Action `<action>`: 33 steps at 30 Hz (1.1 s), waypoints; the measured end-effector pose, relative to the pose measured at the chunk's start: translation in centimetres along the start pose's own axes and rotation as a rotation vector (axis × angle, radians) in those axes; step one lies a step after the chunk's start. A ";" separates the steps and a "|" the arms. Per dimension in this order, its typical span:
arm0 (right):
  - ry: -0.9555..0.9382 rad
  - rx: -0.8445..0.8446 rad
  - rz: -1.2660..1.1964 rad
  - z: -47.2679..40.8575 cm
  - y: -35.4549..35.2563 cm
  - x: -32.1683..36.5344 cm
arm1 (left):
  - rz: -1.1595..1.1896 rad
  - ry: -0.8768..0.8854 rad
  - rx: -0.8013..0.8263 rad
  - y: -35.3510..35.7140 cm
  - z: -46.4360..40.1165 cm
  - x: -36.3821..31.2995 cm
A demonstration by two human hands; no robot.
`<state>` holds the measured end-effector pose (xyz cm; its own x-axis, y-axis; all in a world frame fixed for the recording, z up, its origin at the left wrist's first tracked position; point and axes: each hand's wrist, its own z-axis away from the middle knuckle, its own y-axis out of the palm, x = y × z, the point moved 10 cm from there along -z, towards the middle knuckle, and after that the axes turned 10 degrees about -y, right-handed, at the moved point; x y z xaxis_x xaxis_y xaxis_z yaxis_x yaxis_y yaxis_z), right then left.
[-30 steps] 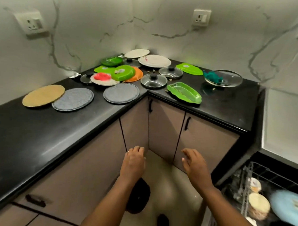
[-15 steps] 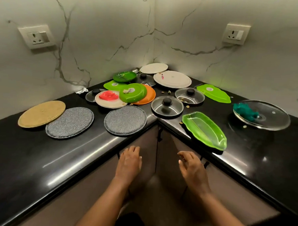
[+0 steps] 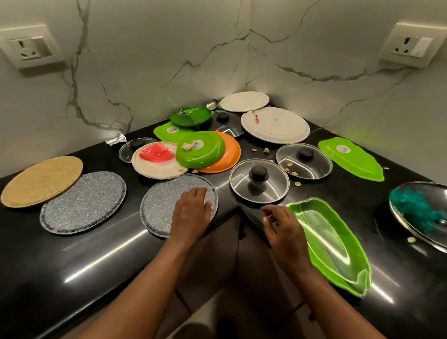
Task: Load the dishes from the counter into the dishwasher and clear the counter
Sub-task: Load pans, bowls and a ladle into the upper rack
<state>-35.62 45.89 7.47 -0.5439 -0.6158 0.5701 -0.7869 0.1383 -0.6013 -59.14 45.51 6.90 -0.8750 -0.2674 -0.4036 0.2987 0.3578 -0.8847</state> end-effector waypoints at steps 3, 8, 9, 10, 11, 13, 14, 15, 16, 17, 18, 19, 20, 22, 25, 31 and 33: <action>-0.036 -0.016 -0.023 -3.8 0.7 -0.6 | 0.000 -0.028 -0.025 0.8 -4.8 0.5; -0.055 -0.017 -0.060 -12.6 3.6 -3.5 | 0.040 -0.044 -0.063 1.8 -14.7 0.6; -0.051 -0.012 -0.055 -14.4 4.4 -4.1 | 0.046 -0.052 -0.060 2.0 -16.7 0.9; -0.040 -0.009 -0.048 -16.0 5.1 -4.6 | 0.056 -0.062 -0.055 2.2 -18.7 1.1; -0.034 -0.008 -0.043 -17.3 5.6 -5.1 | 0.060 -0.070 -0.049 2.3 -20.3 1.4; -0.027 -0.005 -0.036 -20.3 7.2 -6.2 | 0.040 -0.099 -0.022 2.6 -24.1 2.5; -0.022 0.000 -0.034 -21.9 8.1 -6.8 | 0.022 -0.122 -0.010 2.8 -26.0 3.3; -0.013 0.006 -0.033 -23.4 9.0 -7.4 | 0.005 -0.147 0.003 3.1 -27.8 4.2; -0.005 0.010 -0.033 -24.7 9.7 -8.0 | -0.008 -0.168 0.020 3.3 -29.3 5.1; 0.005 0.016 -0.035 -26.2 10.6 -8.7 | -0.015 -0.185 0.043 3.8 -30.9 6.1; 0.015 0.019 -0.038 -27.6 11.4 -9.2 | -0.018 -0.192 0.064 4.3 -32.4 6.9; 0.019 0.021 -0.040 -29.0 12.3 -9.7 | -0.026 -0.190 0.085 4.9 -33.9 7.5; 0.024 0.026 -0.042 -30.3 13.2 -10.2 | -0.040 -0.181 0.113 5.5 -35.2 7.8; 0.038 0.043 -0.042 -32.6 15.1 -11.3 | -0.065 -0.172 0.172 6.7 -37.5 8.2; 0.052 0.053 -0.047 -35.6 17.8 -13.0 | -0.111 -0.170 0.246 8.6 -39.9 8.6; 0.024 0.038 -0.033 -41.7 21.1 -14.7 | -0.168 -0.283 0.392 11.4 -42.1 11.6; 0.024 0.060 -0.018 -44.0 22.6 -15.3 | -0.173 -0.274 0.431 12.1 -42.5 12.1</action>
<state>-57.95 92.56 9.81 -0.5375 -0.5986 0.5939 -0.7781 0.0805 -0.6230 -82.29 84.67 1.24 -0.8110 -0.5343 -0.2384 0.3386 -0.0963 -0.9360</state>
